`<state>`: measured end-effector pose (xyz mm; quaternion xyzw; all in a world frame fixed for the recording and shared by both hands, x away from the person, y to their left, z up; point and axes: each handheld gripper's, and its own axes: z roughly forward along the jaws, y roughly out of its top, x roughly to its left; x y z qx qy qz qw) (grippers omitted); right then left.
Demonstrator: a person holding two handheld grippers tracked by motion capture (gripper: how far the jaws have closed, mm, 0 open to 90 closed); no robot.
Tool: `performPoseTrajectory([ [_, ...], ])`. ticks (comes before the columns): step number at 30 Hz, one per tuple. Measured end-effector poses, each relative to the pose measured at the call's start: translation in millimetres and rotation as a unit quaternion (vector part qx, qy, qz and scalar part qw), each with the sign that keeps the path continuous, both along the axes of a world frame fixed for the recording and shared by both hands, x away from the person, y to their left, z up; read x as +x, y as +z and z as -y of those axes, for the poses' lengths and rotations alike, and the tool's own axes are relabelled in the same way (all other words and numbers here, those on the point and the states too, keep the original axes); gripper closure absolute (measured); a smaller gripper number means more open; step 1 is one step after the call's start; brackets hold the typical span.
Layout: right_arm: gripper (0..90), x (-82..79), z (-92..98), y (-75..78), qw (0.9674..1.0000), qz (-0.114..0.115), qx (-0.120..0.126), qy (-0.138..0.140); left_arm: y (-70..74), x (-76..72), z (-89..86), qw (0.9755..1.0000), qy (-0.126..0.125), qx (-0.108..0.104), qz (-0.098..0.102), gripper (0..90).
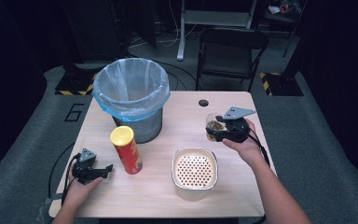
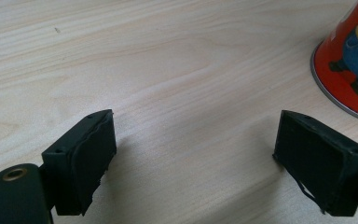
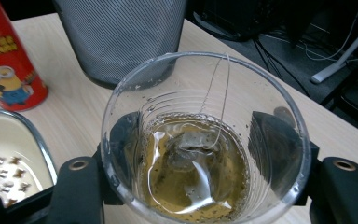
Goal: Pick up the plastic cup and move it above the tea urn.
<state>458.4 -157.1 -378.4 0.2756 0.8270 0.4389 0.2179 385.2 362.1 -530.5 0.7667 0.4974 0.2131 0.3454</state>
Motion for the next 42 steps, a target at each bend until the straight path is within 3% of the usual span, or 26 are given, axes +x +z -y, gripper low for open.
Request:
performPoseTrajectory([
  [4,35.3,-3.5,-2.1,15.0,0.9998,0.010,0.007,0.013,0.0,0.0,0.1,1.0000,0.000,0.000,0.000,12.3],
  [9,35.3,-5.5,-5.6,23.3,0.9992,0.022,0.010,0.030,0.0,0.0,0.1,1.0000,0.000,0.000,0.000,12.3],
  [15,35.4,-5.4,-8.8,23.0,0.9992,0.024,0.001,0.031,0.0,0.0,0.0,1.0000,0.000,0.000,0.000,12.3],
  [25,35.8,-5.4,-8.1,16.9,0.9975,0.050,-0.022,0.044,0.0,0.0,0.1,1.0000,0.000,0.000,0.000,12.3],
  [31,36.1,-7.0,-8.3,7.7,0.9929,0.082,-0.041,0.076,0.0,0.0,0.0,1.0000,0.000,0.000,0.000,12.3],
  [35,36.4,-7.4,-9.1,1.2,0.9899,0.095,-0.032,0.101,0.0,0.0,0.1,1.0000,0.000,0.000,0.000,12.3],
  [42,36.6,-8.1,-16.7,-5.8,0.9811,0.125,-0.048,0.140,-0.1,0.0,0.2,1.0000,0.001,-0.001,0.000,12.2],
])
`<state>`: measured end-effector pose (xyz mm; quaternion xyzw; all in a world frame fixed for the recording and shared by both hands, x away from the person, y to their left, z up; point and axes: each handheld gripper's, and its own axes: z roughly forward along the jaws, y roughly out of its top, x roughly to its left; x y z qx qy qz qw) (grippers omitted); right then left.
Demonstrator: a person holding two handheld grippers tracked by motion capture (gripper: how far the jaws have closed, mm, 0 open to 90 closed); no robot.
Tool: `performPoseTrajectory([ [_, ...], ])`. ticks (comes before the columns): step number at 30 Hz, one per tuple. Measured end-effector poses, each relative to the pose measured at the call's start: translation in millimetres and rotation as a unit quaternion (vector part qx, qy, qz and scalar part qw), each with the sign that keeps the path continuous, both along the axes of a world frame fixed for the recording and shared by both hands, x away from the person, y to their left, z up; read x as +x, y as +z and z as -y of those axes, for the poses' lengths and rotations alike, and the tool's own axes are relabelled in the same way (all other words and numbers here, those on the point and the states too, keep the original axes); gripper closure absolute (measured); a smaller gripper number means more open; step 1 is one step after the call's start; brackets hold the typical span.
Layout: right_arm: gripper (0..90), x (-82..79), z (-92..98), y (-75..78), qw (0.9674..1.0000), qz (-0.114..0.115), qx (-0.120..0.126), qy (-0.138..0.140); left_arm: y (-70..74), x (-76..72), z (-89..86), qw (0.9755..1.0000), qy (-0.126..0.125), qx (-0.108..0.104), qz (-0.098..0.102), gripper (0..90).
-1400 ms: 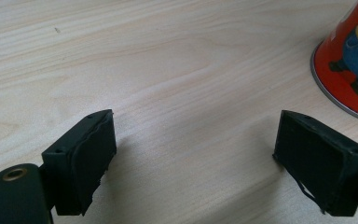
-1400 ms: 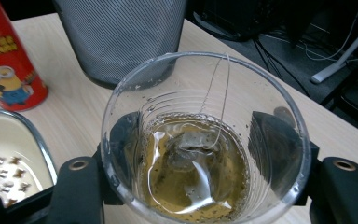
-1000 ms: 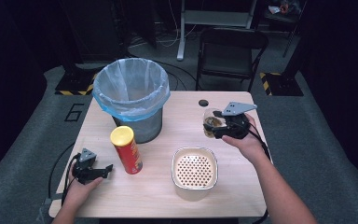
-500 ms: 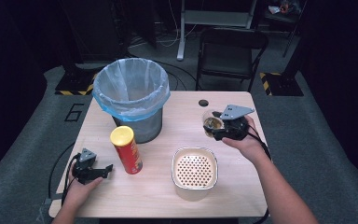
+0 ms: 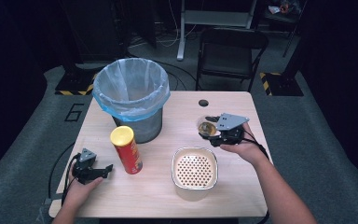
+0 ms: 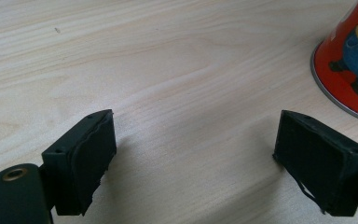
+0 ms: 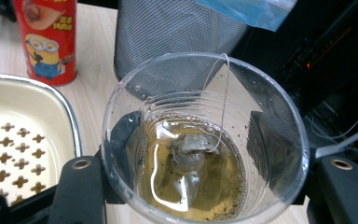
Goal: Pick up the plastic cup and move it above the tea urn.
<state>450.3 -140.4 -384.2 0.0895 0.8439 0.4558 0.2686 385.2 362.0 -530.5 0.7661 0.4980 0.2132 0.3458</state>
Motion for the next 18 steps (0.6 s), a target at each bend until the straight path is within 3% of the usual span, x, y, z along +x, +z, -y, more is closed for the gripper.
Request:
performPoseTrajectory([
  [5,36.7,-3.2,-2.7,-3.3,0.9992,0.034,-0.023,0.002,0.0,0.0,0.0,1.0000,0.000,0.000,0.000,12.3],
  [18,37.4,-14.2,-1.5,-7.9,0.9955,0.082,-0.048,0.008,0.0,0.0,-0.1,1.0000,0.000,0.000,0.000,12.3],
])
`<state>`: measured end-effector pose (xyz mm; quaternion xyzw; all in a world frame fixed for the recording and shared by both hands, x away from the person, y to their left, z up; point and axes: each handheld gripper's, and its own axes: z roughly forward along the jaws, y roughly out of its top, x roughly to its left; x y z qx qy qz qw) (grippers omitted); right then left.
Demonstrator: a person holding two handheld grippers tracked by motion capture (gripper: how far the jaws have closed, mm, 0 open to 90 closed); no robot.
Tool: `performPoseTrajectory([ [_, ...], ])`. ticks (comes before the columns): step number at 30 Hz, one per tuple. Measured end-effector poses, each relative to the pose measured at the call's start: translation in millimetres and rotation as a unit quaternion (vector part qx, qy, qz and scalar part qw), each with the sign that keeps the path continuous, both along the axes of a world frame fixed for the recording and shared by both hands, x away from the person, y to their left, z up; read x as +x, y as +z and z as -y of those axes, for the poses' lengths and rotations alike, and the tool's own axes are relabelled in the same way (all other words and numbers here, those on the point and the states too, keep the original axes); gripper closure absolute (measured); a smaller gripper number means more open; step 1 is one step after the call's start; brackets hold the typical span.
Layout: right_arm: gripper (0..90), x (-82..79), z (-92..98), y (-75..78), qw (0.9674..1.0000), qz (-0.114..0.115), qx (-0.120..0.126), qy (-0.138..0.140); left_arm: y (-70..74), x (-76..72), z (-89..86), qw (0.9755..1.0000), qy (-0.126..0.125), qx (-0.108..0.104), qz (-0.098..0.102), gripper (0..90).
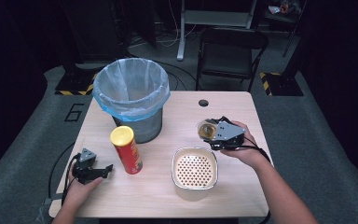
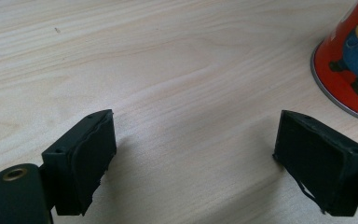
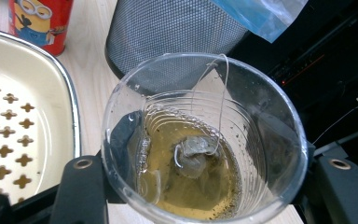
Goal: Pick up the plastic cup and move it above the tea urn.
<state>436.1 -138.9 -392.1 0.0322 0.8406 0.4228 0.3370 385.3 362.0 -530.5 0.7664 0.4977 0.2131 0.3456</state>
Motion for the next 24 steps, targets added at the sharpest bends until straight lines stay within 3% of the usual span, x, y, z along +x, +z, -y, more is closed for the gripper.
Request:
performPoseTrajectory([
  [9,37.4,-7.4,-3.3,-5.3,0.9991,0.030,-0.027,0.007,0.0,0.0,0.0,1.0000,0.000,0.000,0.000,12.3],
  [16,37.3,-8.4,-3.5,-5.2,0.9981,0.049,-0.034,0.012,-0.5,-1.1,0.3,1.0000,0.001,0.000,0.003,12.3],
  [24,37.7,-20.3,-11.5,-6.0,0.9926,0.091,-0.078,0.019,-0.5,-1.1,0.3,1.0000,0.001,0.000,0.003,12.3],
])
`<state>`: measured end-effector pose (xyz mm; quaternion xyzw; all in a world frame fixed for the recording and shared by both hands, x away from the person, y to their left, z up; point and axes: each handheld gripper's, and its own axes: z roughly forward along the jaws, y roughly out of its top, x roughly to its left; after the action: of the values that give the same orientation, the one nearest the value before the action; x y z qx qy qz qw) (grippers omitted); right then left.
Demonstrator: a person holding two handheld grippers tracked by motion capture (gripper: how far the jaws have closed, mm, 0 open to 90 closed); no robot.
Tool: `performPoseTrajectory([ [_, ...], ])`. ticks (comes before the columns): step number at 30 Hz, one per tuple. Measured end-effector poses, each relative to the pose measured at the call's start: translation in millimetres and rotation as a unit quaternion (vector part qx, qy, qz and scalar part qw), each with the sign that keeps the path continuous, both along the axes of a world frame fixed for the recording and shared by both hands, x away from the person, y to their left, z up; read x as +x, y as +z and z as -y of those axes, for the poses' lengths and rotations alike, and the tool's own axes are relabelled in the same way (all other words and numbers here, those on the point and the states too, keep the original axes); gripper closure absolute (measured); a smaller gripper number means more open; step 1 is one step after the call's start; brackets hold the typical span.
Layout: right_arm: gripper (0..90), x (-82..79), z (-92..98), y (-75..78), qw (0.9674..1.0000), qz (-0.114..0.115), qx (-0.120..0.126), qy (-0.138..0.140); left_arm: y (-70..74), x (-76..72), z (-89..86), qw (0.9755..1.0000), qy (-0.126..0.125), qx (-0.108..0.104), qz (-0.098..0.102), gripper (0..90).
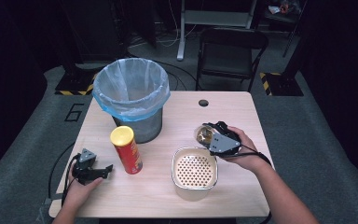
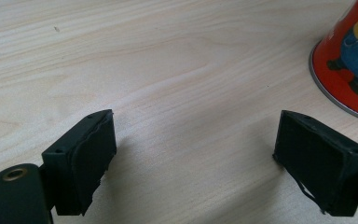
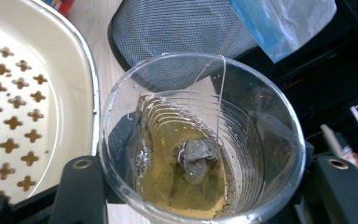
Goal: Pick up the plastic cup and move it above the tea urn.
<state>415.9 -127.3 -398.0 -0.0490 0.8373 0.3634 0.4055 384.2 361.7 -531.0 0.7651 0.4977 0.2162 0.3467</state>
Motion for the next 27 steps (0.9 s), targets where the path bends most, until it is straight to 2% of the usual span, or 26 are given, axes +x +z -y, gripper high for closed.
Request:
performPoseTrajectory([
  [4,37.9,-9.4,-8.5,-2.2,0.9987,0.039,-0.033,0.005,0.0,0.0,0.0,1.0000,0.000,0.000,0.000,12.3],
  [5,38.0,-11.0,-10.3,-2.7,0.9976,0.052,-0.045,0.005,0.0,0.0,-0.1,1.0000,0.000,0.000,0.000,12.3],
  [7,38.1,-16.0,-16.3,-5.1,0.9931,0.086,-0.079,0.007,0.0,0.0,-0.2,1.0000,0.000,0.000,0.000,12.3],
  [9,38.2,-20.0,-22.1,-7.0,0.9869,0.118,-0.110,0.011,0.0,0.0,-0.1,1.0000,0.000,0.000,0.000,12.4],
  [11,38.3,-23.5,-26.5,-8.7,0.9817,0.140,-0.128,0.014,0.0,0.1,-0.2,1.0000,0.000,0.000,0.000,12.3],
  [13,38.4,-26.6,-30.0,-10.5,0.9750,0.167,-0.146,0.013,0.1,0.1,-0.2,1.0000,-0.001,0.000,0.000,12.3],
  [16,38.6,-32.7,-35.1,-14.2,0.9597,0.210,-0.186,0.020,0.0,0.1,-0.3,1.0000,-0.001,0.000,0.000,12.4],
  [17,38.6,-32.7,-35.1,-14.2,0.9597,0.210,-0.186,0.020,0.0,0.1,-0.3,1.0000,-0.001,0.000,0.000,12.3],
  [18,38.7,-37.6,-38.7,-16.4,0.9455,0.241,-0.218,0.026,0.1,0.1,-0.3,1.0000,-0.001,0.000,0.000,12.3],
  [19,38.8,-39.5,-39.6,-17.1,0.9403,0.253,-0.226,0.025,0.1,0.1,-0.3,1.0000,-0.001,0.000,0.000,12.3],
  [20,38.9,-41.8,-40.8,-18.3,0.9331,0.269,-0.238,0.023,0.1,0.1,-0.3,1.0000,-0.001,0.000,0.000,12.4],
  [21,38.9,-41.8,-40.8,-18.3,0.9331,0.269,-0.238,0.023,0.1,0.1,-0.3,1.0000,-0.001,0.000,0.000,12.3],
  [22,39.0,-47.6,-43.5,-19.5,0.9173,0.302,-0.259,0.022,0.1,0.1,-0.3,1.0000,-0.001,0.000,0.000,12.4],
  [23,39.1,-49.4,-45.1,-19.9,0.9073,0.318,-0.274,0.022,0.1,0.1,-0.3,1.0000,-0.001,0.000,0.000,12.3],
  [24,39.2,-50.9,-46.3,-20.2,0.8959,0.337,-0.288,0.025,0.1,0.1,-0.3,1.0000,-0.001,0.000,0.000,12.3],
  [25,39.1,-53.1,-47.6,-21.2,0.8856,0.354,-0.300,0.025,0.1,0.1,-0.3,1.0000,-0.001,0.000,0.000,12.3],
  [27,39.0,-56.5,-49.5,-23.6,0.8702,0.376,-0.317,0.024,0.1,0.1,-0.3,1.0000,-0.001,0.001,0.000,12.3],
])
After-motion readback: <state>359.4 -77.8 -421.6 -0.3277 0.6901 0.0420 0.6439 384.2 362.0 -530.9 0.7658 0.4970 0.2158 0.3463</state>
